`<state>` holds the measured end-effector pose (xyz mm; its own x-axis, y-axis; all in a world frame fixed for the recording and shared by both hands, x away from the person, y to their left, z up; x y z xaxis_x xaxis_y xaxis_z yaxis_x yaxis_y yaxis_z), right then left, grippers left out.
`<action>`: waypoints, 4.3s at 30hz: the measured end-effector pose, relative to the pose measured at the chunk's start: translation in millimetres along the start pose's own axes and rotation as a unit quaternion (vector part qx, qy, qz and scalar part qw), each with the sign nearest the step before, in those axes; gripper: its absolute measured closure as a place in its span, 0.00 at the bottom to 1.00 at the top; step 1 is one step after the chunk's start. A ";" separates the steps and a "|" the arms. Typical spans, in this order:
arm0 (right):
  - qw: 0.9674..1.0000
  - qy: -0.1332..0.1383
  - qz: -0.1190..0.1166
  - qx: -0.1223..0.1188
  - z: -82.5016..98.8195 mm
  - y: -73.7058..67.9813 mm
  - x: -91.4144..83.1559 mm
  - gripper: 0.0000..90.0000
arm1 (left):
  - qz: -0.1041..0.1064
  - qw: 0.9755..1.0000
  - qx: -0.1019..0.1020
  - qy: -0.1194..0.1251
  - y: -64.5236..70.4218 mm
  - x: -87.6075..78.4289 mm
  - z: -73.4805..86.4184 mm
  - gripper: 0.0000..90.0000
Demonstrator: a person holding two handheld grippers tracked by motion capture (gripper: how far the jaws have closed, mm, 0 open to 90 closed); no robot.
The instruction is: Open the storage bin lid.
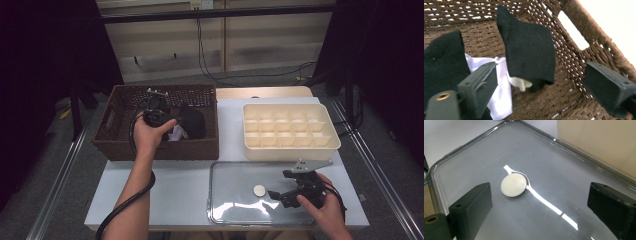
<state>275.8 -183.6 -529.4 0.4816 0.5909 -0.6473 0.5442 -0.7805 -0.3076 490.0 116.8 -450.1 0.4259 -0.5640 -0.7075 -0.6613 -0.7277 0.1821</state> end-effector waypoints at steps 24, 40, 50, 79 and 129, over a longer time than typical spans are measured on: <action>1.000 0.001 0.000 0.003 0.4 3.1 -3.0 0.06 | 0.005 0.999 -0.027 -0.029 -4.3 14.3 -0.7 0.79; 1.000 0.001 -0.001 0.005 1.0 3.6 -3.9 0.06 | 0.033 0.999 -0.018 -0.038 23.8 -12.5 -35.5 0.98; 1.000 0.000 0.000 0.005 1.1 2.6 -3.6 0.06 | 0.025 0.999 -0.008 -0.027 33.4 -42.3 -60.7 0.98; 1.000 0.001 -0.003 0.002 1.2 -0.1 -5.1 0.05 | 0.055 0.998 0.005 -0.010 79.5 -100.7 -79.0 0.98; 1.000 -0.001 -0.011 -0.001 1.6 -7.0 -4.0 0.05 | 0.136 0.989 0.052 -0.020 148.8 -100.6 -45.2 0.98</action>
<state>268.9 -180.8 -525.9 0.4676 0.6072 -0.6424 0.5555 -0.7672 -0.3207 376.6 47.6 -321.0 0.1994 -0.7162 -0.6688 -0.8085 -0.5059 0.3008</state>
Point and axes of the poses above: each handheld gripper's, and its own axes: x roughly forward along the jaws, z roughly out of its underside, y roughly to its right, the point moved 10 cm from there along x, roughly forward along the jaws, and after that the axes turned 10 degrees about x, right-handed, at the moved point
